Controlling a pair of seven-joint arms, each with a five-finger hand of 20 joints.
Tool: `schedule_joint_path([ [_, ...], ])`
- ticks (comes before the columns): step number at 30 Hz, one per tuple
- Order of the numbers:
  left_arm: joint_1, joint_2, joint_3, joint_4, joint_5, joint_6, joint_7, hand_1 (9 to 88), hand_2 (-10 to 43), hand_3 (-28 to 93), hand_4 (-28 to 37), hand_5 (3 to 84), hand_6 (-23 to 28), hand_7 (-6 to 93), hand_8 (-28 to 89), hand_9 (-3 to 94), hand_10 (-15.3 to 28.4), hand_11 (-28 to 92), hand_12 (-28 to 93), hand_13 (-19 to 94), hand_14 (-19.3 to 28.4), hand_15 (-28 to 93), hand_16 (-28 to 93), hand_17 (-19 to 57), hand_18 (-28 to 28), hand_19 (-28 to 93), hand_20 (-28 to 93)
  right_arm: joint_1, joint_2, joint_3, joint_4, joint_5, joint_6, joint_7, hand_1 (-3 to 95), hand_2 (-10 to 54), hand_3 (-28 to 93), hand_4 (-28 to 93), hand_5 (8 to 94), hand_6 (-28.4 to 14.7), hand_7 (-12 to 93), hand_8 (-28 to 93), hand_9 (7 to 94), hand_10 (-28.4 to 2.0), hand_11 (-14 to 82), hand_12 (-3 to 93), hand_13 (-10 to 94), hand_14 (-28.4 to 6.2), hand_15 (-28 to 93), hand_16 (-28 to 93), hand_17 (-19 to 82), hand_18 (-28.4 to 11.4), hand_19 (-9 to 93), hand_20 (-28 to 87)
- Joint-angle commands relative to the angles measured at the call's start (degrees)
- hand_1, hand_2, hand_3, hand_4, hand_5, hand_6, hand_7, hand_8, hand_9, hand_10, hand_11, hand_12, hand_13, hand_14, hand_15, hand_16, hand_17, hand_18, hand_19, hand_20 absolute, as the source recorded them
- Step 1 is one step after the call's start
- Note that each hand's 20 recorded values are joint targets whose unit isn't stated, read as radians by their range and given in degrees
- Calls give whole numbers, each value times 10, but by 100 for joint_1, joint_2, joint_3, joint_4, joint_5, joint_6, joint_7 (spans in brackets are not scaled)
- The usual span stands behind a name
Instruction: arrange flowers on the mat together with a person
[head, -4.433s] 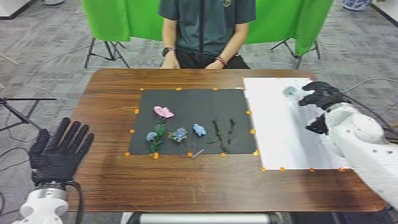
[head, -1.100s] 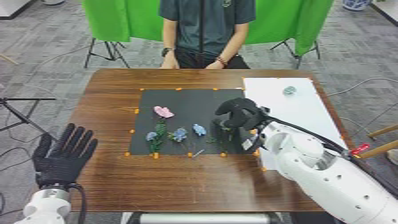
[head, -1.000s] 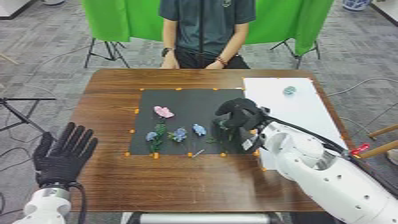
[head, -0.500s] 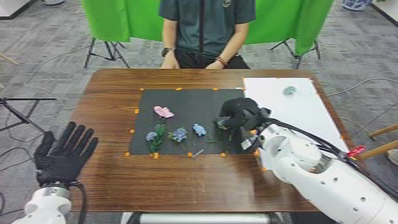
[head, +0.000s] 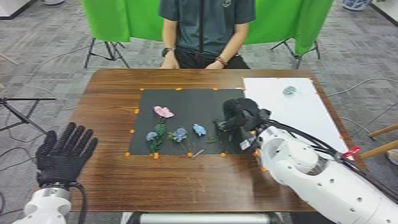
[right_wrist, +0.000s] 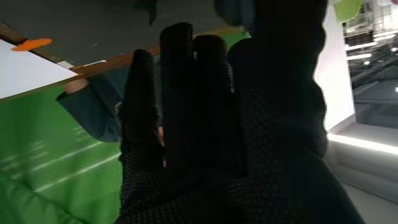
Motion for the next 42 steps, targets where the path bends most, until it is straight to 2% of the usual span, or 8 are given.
schedule_joint_path([
  [1,81,-48,9,-22,-77,98,2,335,49,712,-283,446,76,99,-97,416,127,168,56,306,143,306,-82,-38,121,337,85,-55,17,182,-37,-23,-10,-170,828,-95,-4,-127,603,26,655,95,646,-76,175,199,607,-49,189,293,270,-115,435,337],
  [8,83,-67,17,-24,-103,114,9,313,81,717,-283,450,78,100,-98,417,129,169,55,307,146,308,-83,-38,121,339,85,-109,53,316,-118,38,-108,-244,657,-64,390,-279,702,20,510,25,680,-86,150,191,619,-55,199,257,263,-136,472,252],
  [25,94,-83,6,-23,-86,65,25,292,104,723,-283,452,78,99,-98,420,131,168,55,308,148,310,-84,-38,121,343,83,-681,92,1158,-646,546,-355,-201,569,29,562,-283,710,6,314,-25,657,-95,130,162,612,-65,195,245,252,-146,468,232],
  [28,99,-93,-34,-4,25,-46,-32,292,106,722,-283,451,78,97,-98,420,131,167,54,308,146,306,-86,-39,122,342,83,-1157,-27,1863,-933,1507,-594,-80,569,51,558,-283,692,6,321,-31,650,-94,127,159,609,-66,195,244,250,-145,459,226],
  [31,107,-129,-110,87,411,-376,-177,291,116,714,-283,445,74,89,-97,418,130,157,50,311,130,277,-93,-37,121,335,79,-1710,-457,3101,-1092,4391,-1596,181,550,61,586,-283,679,3,310,-51,631,-93,104,146,591,-72,186,232,250,-141,414,205],
  [36,65,-74,-162,117,461,-606,-74,282,123,706,-283,434,68,79,-97,409,126,142,47,305,120,246,-95,-39,119,318,74,-2325,-727,4001,-1076,7387,-1611,-66,429,121,670,-282,614,-19,183,-92,567,-118,82,112,511,-118,159,171,214,-150,342,181],
  [40,92,-76,-207,93,473,-629,-5,270,128,701,-283,429,67,72,-96,405,125,136,46,301,118,233,-91,-36,115,305,72,-2756,-573,4108,-1169,7750,-1015,-1147,341,131,726,-272,528,-24,147,-130,489,-117,57,94,430,-134,135,147,180,-149,284,148],
  [42,123,-81,-242,25,395,-373,38,264,135,694,-283,428,67,71,-95,403,126,133,46,300,117,230,-89,-35,114,302,73,-2819,-557,4002,-1170,8464,-650,-1626,330,128,736,-271,524,-22,147,-128,468,-109,54,92,410,-129,129,140,180,-134,243,138],
])
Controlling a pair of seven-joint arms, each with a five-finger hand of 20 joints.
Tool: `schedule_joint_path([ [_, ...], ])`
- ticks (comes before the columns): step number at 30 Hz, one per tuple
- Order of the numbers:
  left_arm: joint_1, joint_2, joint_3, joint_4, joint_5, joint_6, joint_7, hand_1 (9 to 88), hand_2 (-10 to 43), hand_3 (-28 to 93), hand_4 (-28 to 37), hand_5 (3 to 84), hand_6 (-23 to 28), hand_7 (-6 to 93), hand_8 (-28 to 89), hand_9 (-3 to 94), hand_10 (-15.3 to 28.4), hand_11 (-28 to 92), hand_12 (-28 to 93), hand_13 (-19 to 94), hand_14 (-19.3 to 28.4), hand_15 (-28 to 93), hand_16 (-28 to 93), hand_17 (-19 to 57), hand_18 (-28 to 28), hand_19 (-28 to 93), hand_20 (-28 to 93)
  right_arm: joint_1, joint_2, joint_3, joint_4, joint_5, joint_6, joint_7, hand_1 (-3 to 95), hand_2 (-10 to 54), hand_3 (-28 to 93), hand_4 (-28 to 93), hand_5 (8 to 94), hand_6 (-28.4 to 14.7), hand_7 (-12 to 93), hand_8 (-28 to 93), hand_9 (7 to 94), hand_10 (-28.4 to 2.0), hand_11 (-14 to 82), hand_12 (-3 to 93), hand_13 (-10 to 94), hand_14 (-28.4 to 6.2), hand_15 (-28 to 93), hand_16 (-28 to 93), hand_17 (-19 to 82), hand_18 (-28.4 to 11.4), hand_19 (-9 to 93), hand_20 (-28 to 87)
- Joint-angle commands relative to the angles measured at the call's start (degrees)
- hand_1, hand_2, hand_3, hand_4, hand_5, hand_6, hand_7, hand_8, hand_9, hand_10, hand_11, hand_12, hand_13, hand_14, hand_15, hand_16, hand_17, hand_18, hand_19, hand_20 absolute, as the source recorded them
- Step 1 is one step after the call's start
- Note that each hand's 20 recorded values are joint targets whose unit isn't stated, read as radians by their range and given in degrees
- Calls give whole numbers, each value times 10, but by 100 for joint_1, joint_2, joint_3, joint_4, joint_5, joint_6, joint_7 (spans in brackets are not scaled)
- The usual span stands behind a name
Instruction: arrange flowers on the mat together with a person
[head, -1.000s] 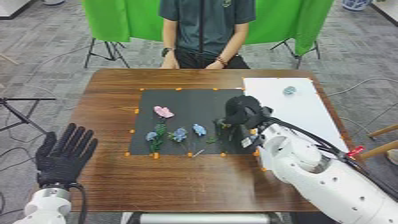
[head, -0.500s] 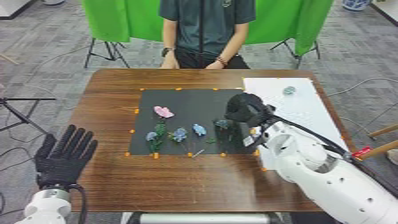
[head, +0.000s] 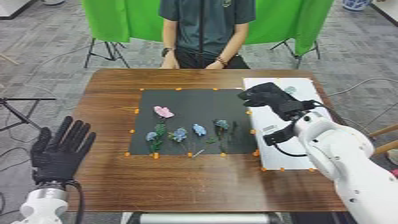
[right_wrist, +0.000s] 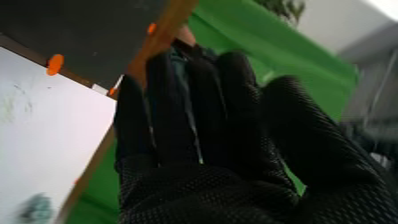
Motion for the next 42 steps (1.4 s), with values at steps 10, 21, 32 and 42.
schedule_joint_path([
  [10,-40,29,-66,-24,-242,236,254,248,148,691,-283,431,67,71,-93,407,126,133,49,301,119,232,-85,-35,114,301,79,-1734,313,764,-387,4719,1558,-2891,294,103,779,-274,512,-19,147,-127,438,-99,49,79,344,-106,104,98,184,-98,159,138],
  [21,14,71,-106,-49,-260,265,227,259,133,709,-283,435,66,75,-94,414,124,137,48,306,118,234,-86,-34,114,304,81,-2297,79,1231,-614,4334,1699,-2930,336,3,790,-275,533,-15,167,-139,455,-95,53,80,356,-98,117,83,193,-94,157,152],
  [32,113,41,-209,-69,-200,211,218,263,123,712,-283,434,66,75,-94,412,124,134,49,306,117,231,-86,-34,114,302,80,-2310,133,1154,-681,4222,1982,-2977,348,-12,789,-275,541,-12,177,-146,459,-91,54,81,361,-95,125,76,194,-93,156,160],
  [42,95,23,-174,-82,-242,302,186,266,123,709,-283,434,66,76,-93,412,123,135,51,307,120,234,-83,-35,115,304,82,-2198,38,972,-644,4019,1896,-2786,353,-12,790,-275,544,-14,177,-146,452,-92,53,83,366,-96,130,80,191,-99,170,166],
])
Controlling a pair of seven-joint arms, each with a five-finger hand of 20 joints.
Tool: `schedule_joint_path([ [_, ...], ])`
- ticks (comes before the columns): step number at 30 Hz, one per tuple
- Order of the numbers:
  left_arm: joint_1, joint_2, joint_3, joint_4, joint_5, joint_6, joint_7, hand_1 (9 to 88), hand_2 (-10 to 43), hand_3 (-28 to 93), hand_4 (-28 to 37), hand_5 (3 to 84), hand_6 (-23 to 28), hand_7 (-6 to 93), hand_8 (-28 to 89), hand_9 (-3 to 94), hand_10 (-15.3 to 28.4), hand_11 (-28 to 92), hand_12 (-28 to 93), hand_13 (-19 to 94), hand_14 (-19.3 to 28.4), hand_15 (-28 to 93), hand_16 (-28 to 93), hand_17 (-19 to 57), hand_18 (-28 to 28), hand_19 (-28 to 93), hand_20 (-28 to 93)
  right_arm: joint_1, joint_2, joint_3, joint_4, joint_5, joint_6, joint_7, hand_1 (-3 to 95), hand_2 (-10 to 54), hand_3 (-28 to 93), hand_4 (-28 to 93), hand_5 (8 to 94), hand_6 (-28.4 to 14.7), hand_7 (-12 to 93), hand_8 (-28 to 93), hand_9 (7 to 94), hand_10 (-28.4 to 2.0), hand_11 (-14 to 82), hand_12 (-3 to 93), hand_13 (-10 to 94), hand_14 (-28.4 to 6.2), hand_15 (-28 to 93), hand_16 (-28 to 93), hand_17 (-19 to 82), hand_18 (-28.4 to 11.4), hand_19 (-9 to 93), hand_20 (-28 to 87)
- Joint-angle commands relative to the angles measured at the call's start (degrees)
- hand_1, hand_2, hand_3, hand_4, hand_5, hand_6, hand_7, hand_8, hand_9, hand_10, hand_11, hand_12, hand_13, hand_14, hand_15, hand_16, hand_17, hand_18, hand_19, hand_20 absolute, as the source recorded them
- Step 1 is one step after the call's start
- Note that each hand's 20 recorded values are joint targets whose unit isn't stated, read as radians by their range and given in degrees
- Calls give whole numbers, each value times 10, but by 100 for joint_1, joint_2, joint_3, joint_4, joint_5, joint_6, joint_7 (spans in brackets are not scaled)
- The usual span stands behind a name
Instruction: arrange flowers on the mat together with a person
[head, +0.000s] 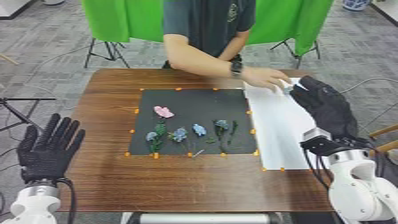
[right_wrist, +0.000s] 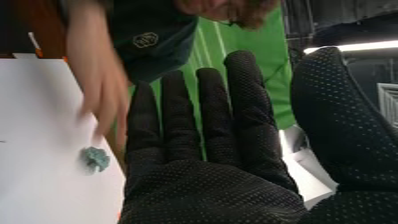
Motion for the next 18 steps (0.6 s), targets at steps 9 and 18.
schedule_joint_path([
  [9,-45,-43,117,2,-34,120,-93,272,126,708,-283,436,67,77,-93,413,124,139,53,309,123,241,-83,-38,118,311,84,90,-92,-215,-42,-231,19,178,357,-8,786,-274,544,-14,180,-147,452,-92,53,82,368,-97,131,81,188,-105,177,164],
  [18,-22,-40,155,-38,-124,259,-53,273,131,711,-283,443,69,83,-93,417,127,145,55,313,131,260,-81,-41,120,325,87,71,-77,-194,-42,-246,47,250,360,1,782,-274,550,-15,182,-148,457,-93,55,83,379,-103,136,87,186,-109,180,162],
])
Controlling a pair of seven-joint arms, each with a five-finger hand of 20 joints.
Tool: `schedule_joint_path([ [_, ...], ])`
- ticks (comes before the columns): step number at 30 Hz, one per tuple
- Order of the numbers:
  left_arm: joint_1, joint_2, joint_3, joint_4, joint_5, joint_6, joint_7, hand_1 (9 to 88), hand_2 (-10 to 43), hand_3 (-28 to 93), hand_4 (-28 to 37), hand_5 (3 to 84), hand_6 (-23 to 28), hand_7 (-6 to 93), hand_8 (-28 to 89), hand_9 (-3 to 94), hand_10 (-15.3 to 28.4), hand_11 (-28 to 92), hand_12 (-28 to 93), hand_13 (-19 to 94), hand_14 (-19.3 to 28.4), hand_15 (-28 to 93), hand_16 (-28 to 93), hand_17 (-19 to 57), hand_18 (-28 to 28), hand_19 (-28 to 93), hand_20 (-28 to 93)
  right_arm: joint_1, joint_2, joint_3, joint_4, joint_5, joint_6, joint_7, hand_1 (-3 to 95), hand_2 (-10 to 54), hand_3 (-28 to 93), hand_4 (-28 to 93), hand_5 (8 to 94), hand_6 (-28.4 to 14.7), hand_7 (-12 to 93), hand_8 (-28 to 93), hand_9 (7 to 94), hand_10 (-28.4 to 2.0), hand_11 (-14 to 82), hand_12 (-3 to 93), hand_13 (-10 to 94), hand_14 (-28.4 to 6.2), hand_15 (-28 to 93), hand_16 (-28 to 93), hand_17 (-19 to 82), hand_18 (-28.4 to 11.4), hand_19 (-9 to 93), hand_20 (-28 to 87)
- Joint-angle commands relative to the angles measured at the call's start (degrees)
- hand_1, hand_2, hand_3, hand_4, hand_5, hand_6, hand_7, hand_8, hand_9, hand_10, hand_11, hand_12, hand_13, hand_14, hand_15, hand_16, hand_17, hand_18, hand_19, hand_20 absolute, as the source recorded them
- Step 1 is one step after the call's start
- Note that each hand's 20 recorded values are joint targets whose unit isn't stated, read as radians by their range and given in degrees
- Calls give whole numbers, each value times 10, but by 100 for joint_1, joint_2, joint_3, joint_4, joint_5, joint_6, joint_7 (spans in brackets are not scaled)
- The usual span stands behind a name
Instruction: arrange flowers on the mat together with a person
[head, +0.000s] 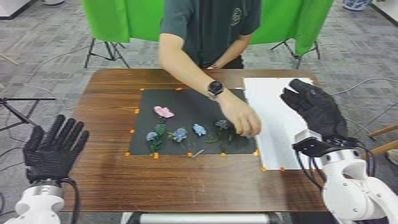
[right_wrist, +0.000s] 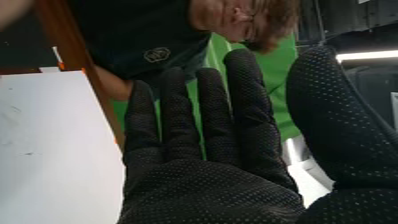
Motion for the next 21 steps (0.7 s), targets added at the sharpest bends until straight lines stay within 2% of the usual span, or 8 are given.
schedule_joint_path([
  [1,86,-30,1,-45,-126,133,-5,273,131,712,-283,443,69,83,-94,418,127,145,55,314,131,262,-81,-41,121,326,87,-50,-23,22,-46,-78,64,47,359,2,782,-274,551,-15,182,-147,457,-93,55,84,379,-103,136,87,186,-109,180,162],
  [4,106,-39,-26,-56,-99,141,-6,273,131,712,-283,444,69,83,-94,418,127,146,55,312,131,265,-82,-41,121,328,86,-66,-15,35,-51,-69,49,39,359,1,783,-272,550,-14,183,-148,456,-92,55,84,379,-104,135,88,183,-111,181,161],
  [11,148,-35,-46,-59,-137,93,54,271,129,714,-283,443,69,84,-94,415,130,152,59,307,145,281,-76,-43,123,333,87,-65,-9,44,-41,-51,-23,28,356,1,783,-270,547,-14,182,-147,453,-91,53,84,377,-108,136,92,176,-122,187,162],
  [21,119,-17,-70,-48,-131,86,22,270,127,715,-283,442,69,83,-94,416,129,150,58,309,141,276,-76,-43,124,331,87,-93,-17,43,-38,-38,-59,-24,351,-1,782,-267,544,-14,180,-146,450,-90,52,83,375,-107,134,95,175,-123,186,159],
])
